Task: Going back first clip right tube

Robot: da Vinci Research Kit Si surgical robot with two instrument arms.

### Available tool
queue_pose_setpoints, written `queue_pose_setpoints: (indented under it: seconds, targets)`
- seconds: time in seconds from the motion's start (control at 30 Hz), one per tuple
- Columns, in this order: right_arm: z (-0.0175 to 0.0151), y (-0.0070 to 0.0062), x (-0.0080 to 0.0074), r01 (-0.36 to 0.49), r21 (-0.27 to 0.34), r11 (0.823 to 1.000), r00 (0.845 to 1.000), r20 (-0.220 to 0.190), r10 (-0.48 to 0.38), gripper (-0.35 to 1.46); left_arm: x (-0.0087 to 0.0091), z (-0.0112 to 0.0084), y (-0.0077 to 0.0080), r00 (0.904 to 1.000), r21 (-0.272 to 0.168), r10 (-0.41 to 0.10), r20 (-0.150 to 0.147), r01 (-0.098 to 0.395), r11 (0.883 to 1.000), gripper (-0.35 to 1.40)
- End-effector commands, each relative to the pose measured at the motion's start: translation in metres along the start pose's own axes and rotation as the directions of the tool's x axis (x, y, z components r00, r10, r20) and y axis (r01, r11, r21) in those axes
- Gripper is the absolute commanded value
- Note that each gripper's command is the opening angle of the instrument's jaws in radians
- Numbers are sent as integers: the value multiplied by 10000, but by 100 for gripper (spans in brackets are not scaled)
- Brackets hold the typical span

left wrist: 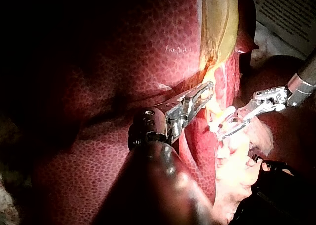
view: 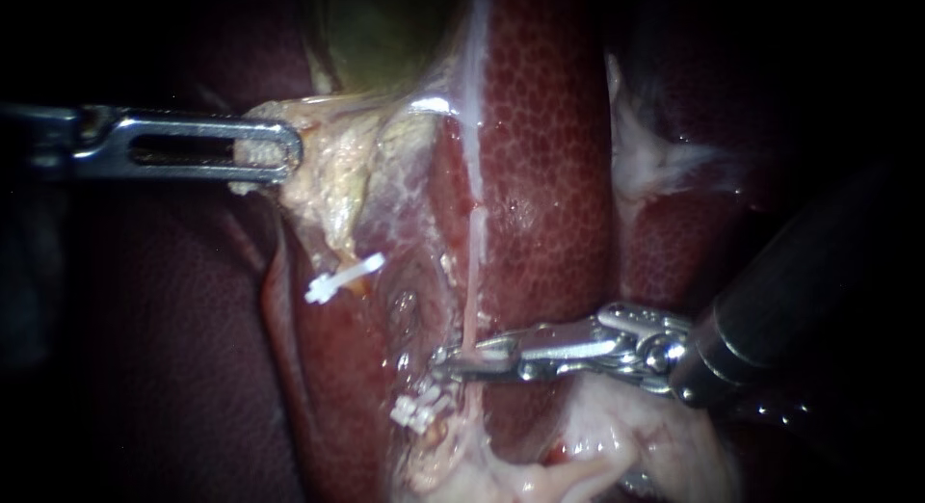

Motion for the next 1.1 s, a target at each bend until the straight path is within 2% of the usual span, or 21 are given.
queue_pose_setpoints:
  seconds: [0.03, 0.17, 0.23, 0.27, 0.37, 0.4, 0.47, 0.73, 0.97, 1.1]
  targets:
    - [0, 0, 0, 8, 13, 10000, 10000, 7, -8, -35, 0, 0, 0, 10000, 6, -2, 0, 2, 10000, -35]
    - [0, 0, 0, 10, 64, 10000, 10000, 8, -10, -35, 0, 0, 0, 10000, 6, -2, 0, 2, 10000, -35]
    - [0, -1, 1, 3, 98, 10000, 9998, -189, -1, -34, 0, 0, 1, 10000, 7, -1, 0, 1, 10000, -35]
    - [2, 0, 3, 219, 152, 9996, 9992, -350, -214, -12, 0, 0, 1, 10000, 6, -2, 0, 2, 10000, -35]
    - [11, 1, 12, 823, 150, 9965, 9954, -500, -815, 51, 0, 0, 1, 10000, 7, -1, -1, 1, 10000, -35]
    - [15, 2, 14, 993, 131, 9950, 9938, -520, -985, 55, 0, 0, 1, 10000, 7, 0, 0, 0, 10000, -35]
    - [21, 2, 17, 1444, -122, 9894, 9869, -707, -1449, 60, 0, 0, 1, 10000, 7, 0, 0, 0, 10000, -35]
    - [8, 0, 21, 2591, -101, 9658, 9606, -1010, -2588, 60, 0, 0, 1, 10000, 8, 1, -1, -1, 10000, -35]
    - [-24, -4, 30, 3475, -199, 9375, 9315, -1076, -3476, 60, 1, -1, 1, 10000, 7, 1, -1, -1, 10000, -35]
    - [-63, -10, 37, 3853, -179, 9226, 9157, -1162, -3846, 60, 1, -2, 1, 10000, 12, 4, -4, -4, 10000, -35]
